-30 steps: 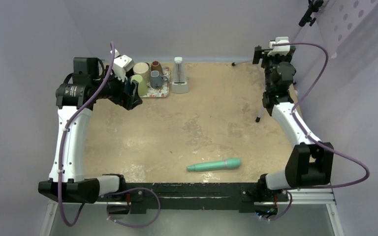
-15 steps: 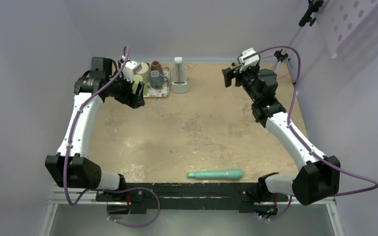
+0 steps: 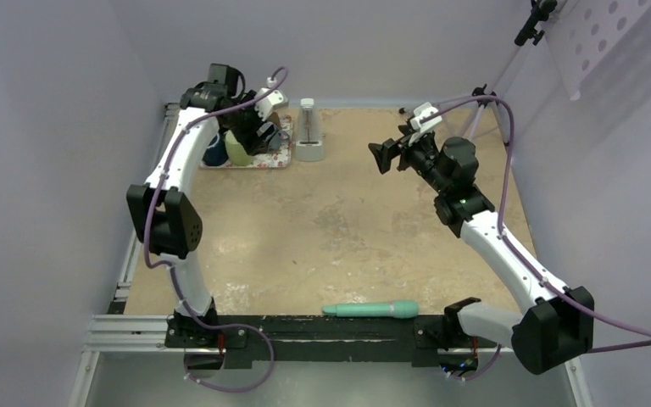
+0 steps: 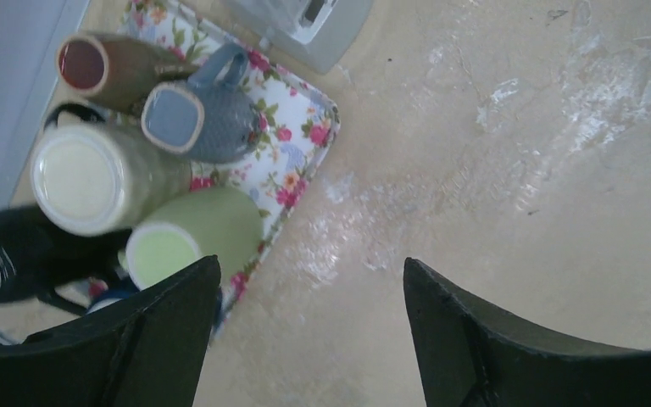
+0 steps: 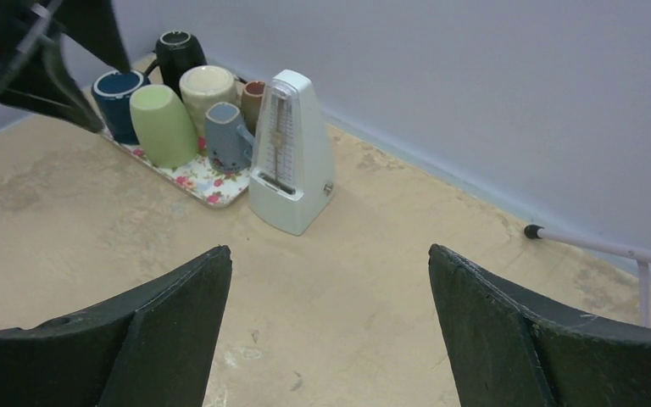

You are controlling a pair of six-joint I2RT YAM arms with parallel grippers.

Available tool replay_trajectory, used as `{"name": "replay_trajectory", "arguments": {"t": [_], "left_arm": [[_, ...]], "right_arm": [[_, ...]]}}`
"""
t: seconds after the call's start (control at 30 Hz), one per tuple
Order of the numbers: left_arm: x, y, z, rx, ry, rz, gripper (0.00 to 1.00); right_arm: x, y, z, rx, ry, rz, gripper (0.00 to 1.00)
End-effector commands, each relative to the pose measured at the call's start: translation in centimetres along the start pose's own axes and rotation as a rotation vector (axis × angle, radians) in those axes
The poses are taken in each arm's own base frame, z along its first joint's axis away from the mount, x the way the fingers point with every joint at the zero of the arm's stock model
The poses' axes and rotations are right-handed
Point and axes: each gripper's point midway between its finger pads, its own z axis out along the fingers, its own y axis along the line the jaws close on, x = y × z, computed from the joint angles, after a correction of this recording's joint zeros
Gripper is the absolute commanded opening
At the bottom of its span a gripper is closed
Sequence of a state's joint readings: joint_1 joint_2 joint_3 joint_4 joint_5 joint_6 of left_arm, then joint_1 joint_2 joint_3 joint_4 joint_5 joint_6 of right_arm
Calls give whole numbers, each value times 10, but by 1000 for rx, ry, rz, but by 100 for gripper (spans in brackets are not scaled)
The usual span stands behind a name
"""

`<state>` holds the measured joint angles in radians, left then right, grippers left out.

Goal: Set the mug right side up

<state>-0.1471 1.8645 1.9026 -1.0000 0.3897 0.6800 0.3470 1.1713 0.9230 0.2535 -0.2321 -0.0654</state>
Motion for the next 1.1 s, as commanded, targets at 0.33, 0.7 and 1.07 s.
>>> {"name": "replay_trajectory", "arguments": {"t": [0.33,0.7,1.07], "left_arm": [[-56,56,122,29,-207,352,78],[-17,78,169,-17,-90,384,81],[15,58,146,62,32,585,62]], "right_arm": [[-1,3,-32,60,-20,114,89],[-2,-5,-32,99,8,104,89],[-9,-4,-28,84,0,91,90]]}}
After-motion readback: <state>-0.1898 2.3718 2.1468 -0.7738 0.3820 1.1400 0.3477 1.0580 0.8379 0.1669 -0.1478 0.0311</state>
